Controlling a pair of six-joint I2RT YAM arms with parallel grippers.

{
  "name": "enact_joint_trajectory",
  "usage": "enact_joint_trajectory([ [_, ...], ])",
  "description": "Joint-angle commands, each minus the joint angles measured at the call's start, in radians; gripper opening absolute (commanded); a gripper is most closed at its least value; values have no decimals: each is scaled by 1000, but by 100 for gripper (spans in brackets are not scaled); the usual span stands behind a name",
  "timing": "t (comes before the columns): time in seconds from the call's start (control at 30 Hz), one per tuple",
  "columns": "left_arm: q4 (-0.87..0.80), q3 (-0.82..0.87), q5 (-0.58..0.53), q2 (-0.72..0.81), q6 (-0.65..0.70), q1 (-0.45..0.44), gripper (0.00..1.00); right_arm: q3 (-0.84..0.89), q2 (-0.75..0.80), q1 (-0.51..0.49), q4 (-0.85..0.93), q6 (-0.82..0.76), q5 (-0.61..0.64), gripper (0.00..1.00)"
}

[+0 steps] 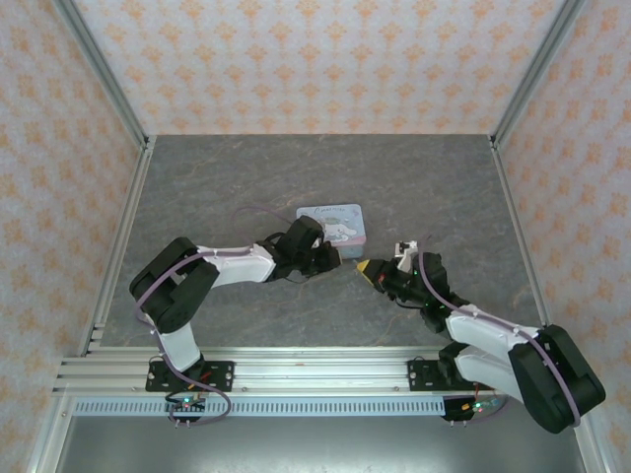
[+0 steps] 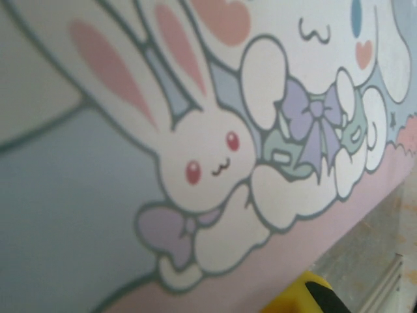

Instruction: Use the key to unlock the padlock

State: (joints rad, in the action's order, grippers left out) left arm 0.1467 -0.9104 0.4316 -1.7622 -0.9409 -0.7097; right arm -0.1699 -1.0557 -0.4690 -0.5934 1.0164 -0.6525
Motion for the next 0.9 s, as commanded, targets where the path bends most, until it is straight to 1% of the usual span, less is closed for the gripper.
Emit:
enact_joint_trajectory([
  [0.0, 50, -38, 63, 36, 3, 16, 0, 5, -3, -4, -21, -51, 16, 0],
  [0.2, 83, -25, 90, 49, -9, 42, 0, -15, -100, -5, -89, -36, 10, 0],
  [0.5, 158, 6, 118, 80, -49, 73, 0, -51, -272, -6, -248, 52, 0, 0],
  [0.73, 198, 22, 110, 83, -84, 75, 0, -74, -329, -13, -296, 124, 36, 0],
  [0.87, 212, 33, 101, 77, -95, 75, 0, -86, -332, -19, -289, 137, 56, 0],
])
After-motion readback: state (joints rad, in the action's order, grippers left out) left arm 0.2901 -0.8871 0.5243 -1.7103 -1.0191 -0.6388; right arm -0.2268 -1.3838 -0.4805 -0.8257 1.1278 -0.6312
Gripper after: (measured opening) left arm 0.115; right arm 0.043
